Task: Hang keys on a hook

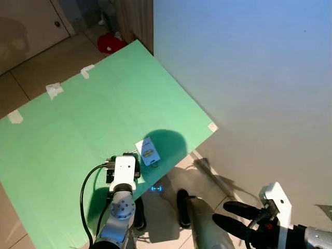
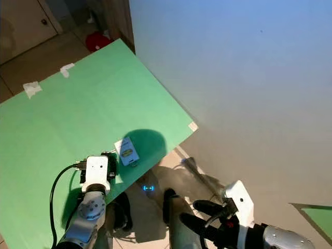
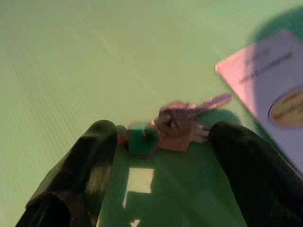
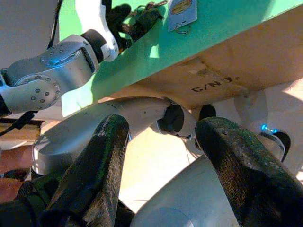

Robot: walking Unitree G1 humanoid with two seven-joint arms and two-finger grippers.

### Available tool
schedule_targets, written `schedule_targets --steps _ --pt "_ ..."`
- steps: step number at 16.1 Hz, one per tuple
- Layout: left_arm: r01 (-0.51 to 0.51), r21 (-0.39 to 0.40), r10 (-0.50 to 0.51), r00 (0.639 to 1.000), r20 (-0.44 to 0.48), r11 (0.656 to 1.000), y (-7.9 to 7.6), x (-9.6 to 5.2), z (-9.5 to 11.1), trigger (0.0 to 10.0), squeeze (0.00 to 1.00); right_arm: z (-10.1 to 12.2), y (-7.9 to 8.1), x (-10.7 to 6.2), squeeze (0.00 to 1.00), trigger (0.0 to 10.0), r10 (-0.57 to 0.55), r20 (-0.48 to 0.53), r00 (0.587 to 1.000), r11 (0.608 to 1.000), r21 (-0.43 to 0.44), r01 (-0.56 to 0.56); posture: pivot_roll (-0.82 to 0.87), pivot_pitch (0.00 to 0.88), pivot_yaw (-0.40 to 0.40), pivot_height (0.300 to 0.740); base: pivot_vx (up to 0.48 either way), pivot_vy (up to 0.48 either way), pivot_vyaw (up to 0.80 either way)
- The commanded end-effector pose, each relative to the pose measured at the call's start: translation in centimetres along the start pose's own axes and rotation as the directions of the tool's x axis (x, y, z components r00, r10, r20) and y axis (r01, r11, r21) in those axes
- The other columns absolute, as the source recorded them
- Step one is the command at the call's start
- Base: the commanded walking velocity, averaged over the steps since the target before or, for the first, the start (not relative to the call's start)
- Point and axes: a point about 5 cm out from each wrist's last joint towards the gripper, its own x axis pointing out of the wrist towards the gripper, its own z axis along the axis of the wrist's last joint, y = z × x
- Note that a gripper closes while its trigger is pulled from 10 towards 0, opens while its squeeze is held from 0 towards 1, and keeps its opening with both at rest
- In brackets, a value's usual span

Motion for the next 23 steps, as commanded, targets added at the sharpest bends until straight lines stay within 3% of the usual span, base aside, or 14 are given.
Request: schedule_targets --steps 1,2,3,7,13,17,20,23 --pt "-0.013 -0.002 0.013 0.996 -0.088 1.0 0.1 -0.8 -1.9 10.0 0.0 -0.2 0.4 -0.4 0.0 10.0 0.004 -0.013 1.0 1.0 0.011 -0.004 -0.42 0.39 -0.066 0.74 0.0 0.0 0.0" --pt "-0.017 -0.016 0.015 0.992 -0.127 1.0 0.2 -0.7 -2.4 2.3 0.0 -0.2 0.4 -0.4 0.0 10.0 0.005 -0.014 1.0 1.0 0.012 -0.005 -0.42 0.389 -0.069 0.74 0.0 0.0 0.0" --pt "-0.005 -0.027 0.0 0.986 -0.164 1.0 0.1 -0.6 -2.9 0.0 0.0 -0.2 0.3 -0.4 0.0 10.0 0.009 -0.015 1.0 1.0 0.014 -0.008 -0.42 0.389 -0.069 0.74 0.0 0.0 0.0" --pt "0.04 -0.093 -0.057 0.982 -0.182 0.995 -0.2 -0.4 -3.0 0.0 0.0 -0.8 -0.1 -0.3 0.0 10.0 0.006 -0.019 1.0 1.0 0.021 -0.006 -0.41 0.388 -0.069 0.74 0.0 0.0 0.0" --pt "0.106 -0.04 -0.107 0.994 -0.032 0.994 -0.5 0.1 -0.9 0.0 0.0 -1.7 -0.9 0.0 0.0 10.0 0.0 -0.024 1.0 0.999 0.037 0.001 -0.4 0.39 -0.066 0.74 0.0 0.0 0.0" --pt "0.099 -0.046 -0.099 0.995 0.014 0.994 -0.1 0.3 -0.1 0.0 0.0 -2.2 -0.8 0.1 0.0 10.0 0.002 -0.026 1.0 0.999 0.038 -0.001 -0.4 0.389 -0.068 0.74 0.0 0.0 0.0" --pt "0.12 -0.025 -0.116 0.984 0.135 0.992 -0.2 0.2 2.3 0.0 0.0 -2.9 -0.6 0.0 0.0 10.0 0.0 -0.031 1.0 0.999 0.041 0.002 -0.4 0.383 -0.066 0.74 0.0 0.0 0.0" --pt "0.085 0.031 -0.088 0.985 0.151 0.996 0.2 0.4 2.8 0.0 0.0 -3.1 -0.7 0.0 0.0 10.0 0.0 -0.033 0.999 0.999 0.039 0.001 -0.39 0.379 -0.064 0.74 0.0 0.0 0.0"
